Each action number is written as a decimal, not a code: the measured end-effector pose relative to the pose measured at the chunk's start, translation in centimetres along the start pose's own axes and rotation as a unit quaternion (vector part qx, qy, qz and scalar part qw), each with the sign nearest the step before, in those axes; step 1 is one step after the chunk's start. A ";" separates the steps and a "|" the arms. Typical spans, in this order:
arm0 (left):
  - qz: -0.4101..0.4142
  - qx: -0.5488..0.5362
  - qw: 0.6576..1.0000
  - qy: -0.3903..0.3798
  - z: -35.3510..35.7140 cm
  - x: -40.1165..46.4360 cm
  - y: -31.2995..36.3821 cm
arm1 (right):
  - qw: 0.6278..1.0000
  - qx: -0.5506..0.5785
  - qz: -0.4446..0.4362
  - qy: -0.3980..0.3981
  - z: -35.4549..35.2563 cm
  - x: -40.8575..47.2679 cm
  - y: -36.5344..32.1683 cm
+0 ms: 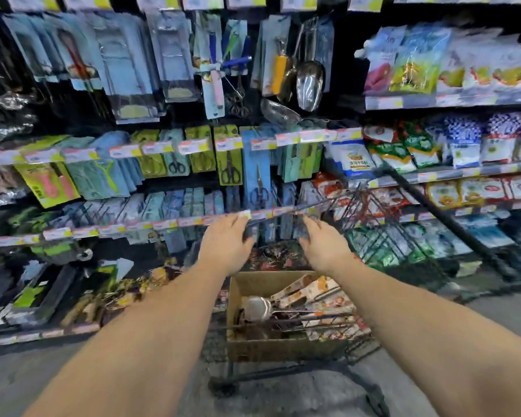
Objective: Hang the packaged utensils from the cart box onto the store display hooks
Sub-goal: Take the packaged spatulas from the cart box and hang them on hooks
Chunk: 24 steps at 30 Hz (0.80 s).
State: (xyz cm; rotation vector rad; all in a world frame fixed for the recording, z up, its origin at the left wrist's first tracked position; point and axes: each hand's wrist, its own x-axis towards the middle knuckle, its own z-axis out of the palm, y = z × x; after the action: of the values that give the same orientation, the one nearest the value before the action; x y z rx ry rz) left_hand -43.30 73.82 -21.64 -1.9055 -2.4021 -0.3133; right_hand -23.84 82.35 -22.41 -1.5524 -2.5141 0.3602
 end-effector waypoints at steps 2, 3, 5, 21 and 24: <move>0.015 -0.008 0.999 -0.028 2.8 2.7 -0.5 | 0.999 0.005 0.032 -0.007 1.5 2.0 1.5; 0.026 -0.009 0.998 -0.049 4.4 3.9 -0.9 | 0.999 0.010 0.048 -0.011 2.3 2.7 2.2; 0.055 -0.016 0.995 -0.087 7.7 6.2 -1.6 | 0.996 0.015 0.087 -0.013 4.0 4.1 3.2; 0.227 -0.057 0.937 -0.259 22.1 13.7 -0.5 | 0.945 0.089 0.314 -0.036 16.0 5.5 7.0; 0.230 -0.049 0.927 -0.290 23.5 13.2 -0.1 | 0.938 0.110 0.326 -0.039 17.0 5.7 7.8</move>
State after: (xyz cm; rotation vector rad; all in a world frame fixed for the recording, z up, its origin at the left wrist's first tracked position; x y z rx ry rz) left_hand -44.59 90.98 -42.33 -2.8473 -2.1210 0.1953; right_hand -24.21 88.81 -40.87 -2.2632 -1.8441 0.7636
